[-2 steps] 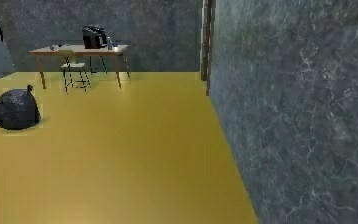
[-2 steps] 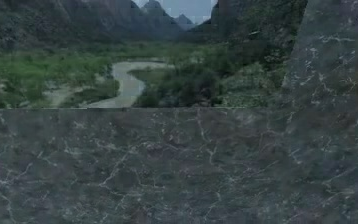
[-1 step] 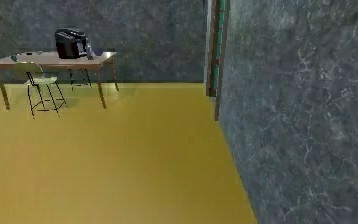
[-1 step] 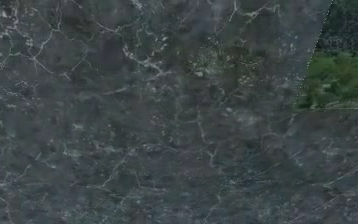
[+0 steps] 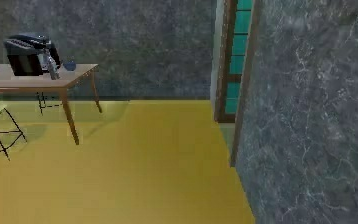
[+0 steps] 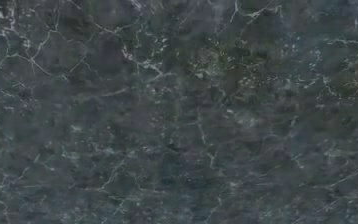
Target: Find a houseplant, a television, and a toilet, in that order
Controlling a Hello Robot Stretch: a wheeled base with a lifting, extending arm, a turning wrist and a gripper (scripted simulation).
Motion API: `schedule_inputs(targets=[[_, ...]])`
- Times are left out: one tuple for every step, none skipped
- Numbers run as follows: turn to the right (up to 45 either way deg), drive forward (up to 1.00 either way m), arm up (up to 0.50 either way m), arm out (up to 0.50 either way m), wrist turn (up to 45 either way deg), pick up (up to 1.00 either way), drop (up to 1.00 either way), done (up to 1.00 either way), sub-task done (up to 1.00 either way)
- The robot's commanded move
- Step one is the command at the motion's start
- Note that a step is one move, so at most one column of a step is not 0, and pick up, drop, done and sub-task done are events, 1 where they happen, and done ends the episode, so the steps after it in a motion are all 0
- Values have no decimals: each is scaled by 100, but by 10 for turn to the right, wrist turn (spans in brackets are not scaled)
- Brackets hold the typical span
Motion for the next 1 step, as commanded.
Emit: schedule_inputs(targets=[[0, 100, 0, 0, 0, 0, 0, 0, 0]])
